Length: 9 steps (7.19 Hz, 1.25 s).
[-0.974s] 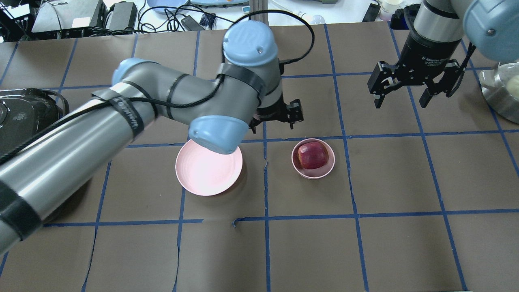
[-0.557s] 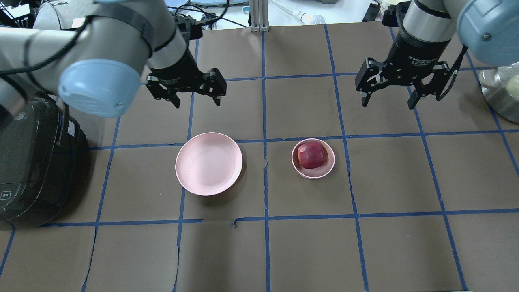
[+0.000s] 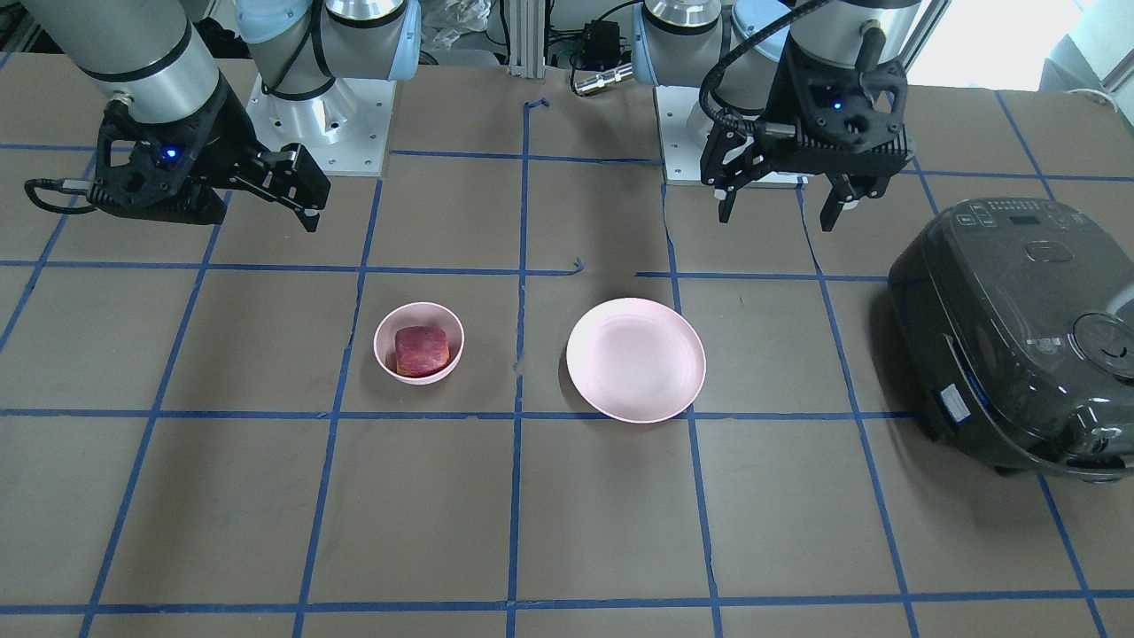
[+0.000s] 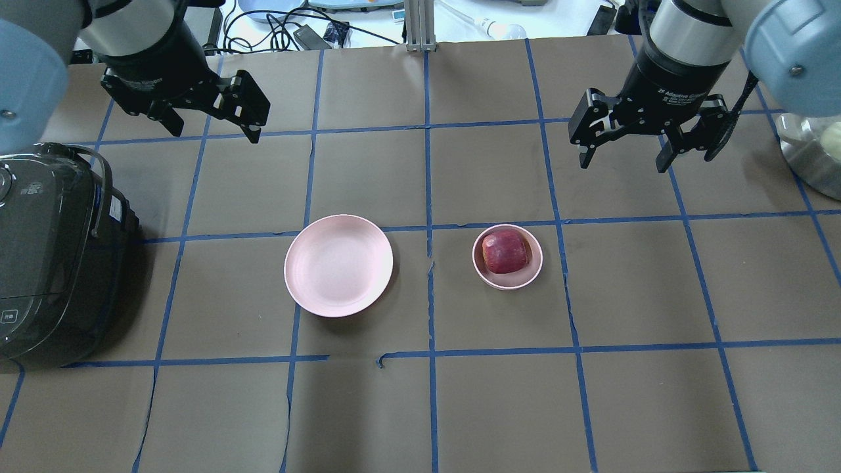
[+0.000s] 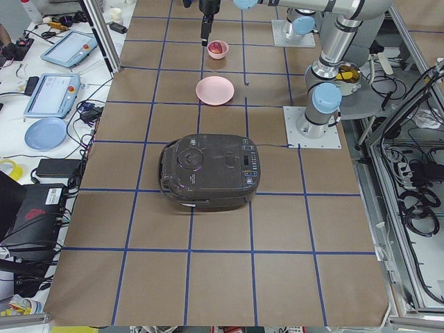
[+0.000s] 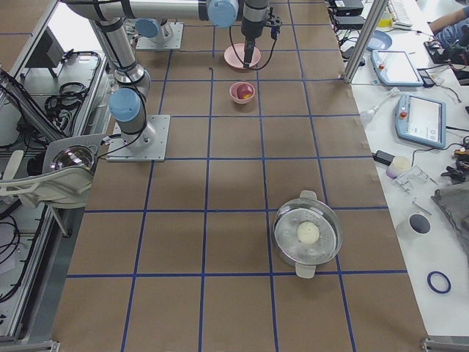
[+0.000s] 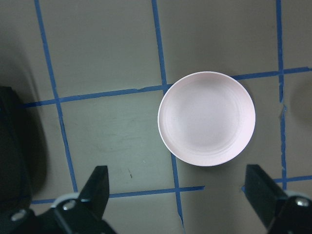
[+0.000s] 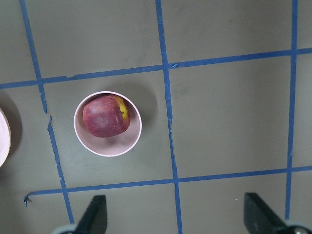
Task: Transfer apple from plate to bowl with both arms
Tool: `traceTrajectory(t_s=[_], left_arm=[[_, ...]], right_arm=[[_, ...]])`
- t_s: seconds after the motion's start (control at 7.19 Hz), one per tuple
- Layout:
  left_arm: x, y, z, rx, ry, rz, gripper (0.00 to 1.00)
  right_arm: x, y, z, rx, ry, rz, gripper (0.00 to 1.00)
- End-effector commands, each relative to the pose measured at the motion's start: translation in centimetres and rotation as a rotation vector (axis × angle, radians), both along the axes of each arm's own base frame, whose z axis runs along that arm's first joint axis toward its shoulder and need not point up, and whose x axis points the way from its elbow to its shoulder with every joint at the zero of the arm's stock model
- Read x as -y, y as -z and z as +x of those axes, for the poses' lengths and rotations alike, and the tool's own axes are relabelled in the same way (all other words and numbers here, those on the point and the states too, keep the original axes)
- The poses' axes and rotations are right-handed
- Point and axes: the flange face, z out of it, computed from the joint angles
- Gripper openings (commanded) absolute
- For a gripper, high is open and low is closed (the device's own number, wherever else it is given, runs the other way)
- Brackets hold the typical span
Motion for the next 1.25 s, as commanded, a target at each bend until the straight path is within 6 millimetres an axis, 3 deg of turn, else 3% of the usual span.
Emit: traceTrajectory(t_s=[0.0,0.42,0.56,1.11], left_arm=[[1.1,-1.3,1.8,-0.028,-0.039,-0.025,1.00],[1.3,-1.1,2.2,-0.022,-0.038,-0.008,1.00],[0.9,0.1,1.7,-0.024,-0.028,0.017,1.00],[1.0,-0.3,2.0,-0.051,-0.034,0.009,1.00]], right_arm=[[0.0,-0.2,0.0,-0.007,0.000,-0.005,1.00],[0.3,-0.5,-0.1,-0.007,-0.009,-0.040,1.00],[0.3,-0.4,-0.1,-0.010,-0.010,-0.038,1.00],[0.3,-0.6,-0.1,-0.010,-0.010,-0.043,1.00]])
